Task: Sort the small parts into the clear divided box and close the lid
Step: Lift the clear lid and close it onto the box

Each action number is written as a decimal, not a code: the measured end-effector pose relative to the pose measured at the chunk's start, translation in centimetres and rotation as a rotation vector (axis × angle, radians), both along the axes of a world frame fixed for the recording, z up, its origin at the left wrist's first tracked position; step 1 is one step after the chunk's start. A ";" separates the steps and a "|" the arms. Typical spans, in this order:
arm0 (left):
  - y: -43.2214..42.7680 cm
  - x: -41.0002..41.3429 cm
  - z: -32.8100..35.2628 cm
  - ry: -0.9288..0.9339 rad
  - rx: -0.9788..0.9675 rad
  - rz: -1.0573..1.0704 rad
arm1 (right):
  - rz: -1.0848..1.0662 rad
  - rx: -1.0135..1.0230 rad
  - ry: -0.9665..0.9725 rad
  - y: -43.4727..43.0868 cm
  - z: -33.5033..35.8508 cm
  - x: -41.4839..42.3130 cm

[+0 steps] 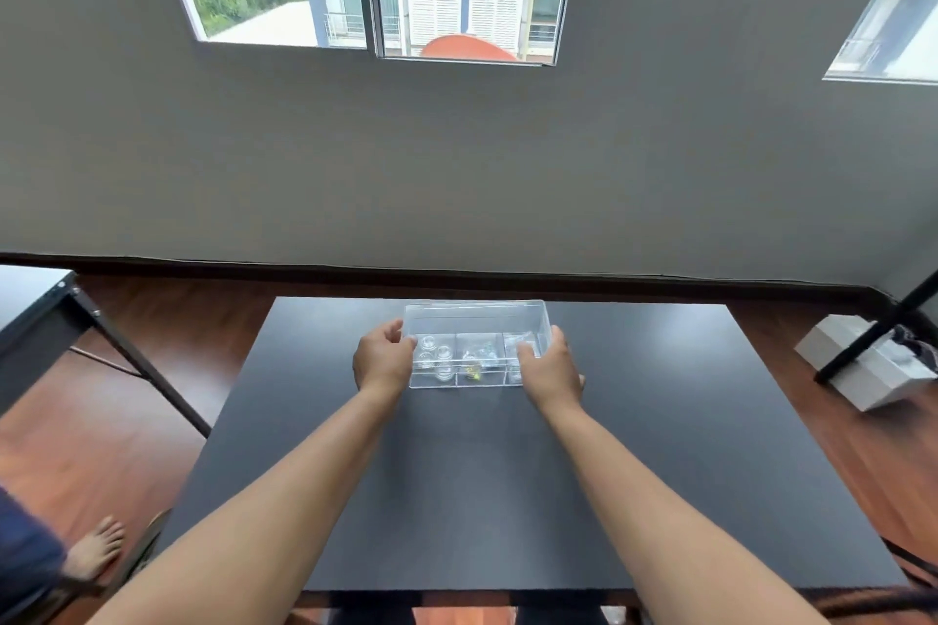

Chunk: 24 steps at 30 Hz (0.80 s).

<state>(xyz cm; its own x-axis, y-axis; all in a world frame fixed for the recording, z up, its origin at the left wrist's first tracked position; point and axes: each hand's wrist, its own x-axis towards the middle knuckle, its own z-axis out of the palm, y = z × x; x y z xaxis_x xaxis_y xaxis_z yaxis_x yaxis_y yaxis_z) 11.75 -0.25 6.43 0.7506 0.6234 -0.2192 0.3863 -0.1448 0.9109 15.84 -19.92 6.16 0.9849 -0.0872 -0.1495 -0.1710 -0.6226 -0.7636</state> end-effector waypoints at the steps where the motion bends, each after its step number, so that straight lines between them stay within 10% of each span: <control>1: -0.1 -0.1 -0.2 0.007 0.004 -0.003 | 0.000 -0.003 0.008 -0.1 0.0 0.0; 24: -0.1 0.4 -1.0 0.099 0.112 -0.097 | 0.021 -0.031 0.072 -1.1 -0.8 0.4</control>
<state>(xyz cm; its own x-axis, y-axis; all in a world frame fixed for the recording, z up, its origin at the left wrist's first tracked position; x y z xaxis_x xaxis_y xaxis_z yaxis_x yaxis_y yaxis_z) 12.19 -0.32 5.45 0.7866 0.5737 -0.2284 0.4529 -0.2846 0.8449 16.22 -21.06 5.38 0.9733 -0.0726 -0.2179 -0.2119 -0.6495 -0.7302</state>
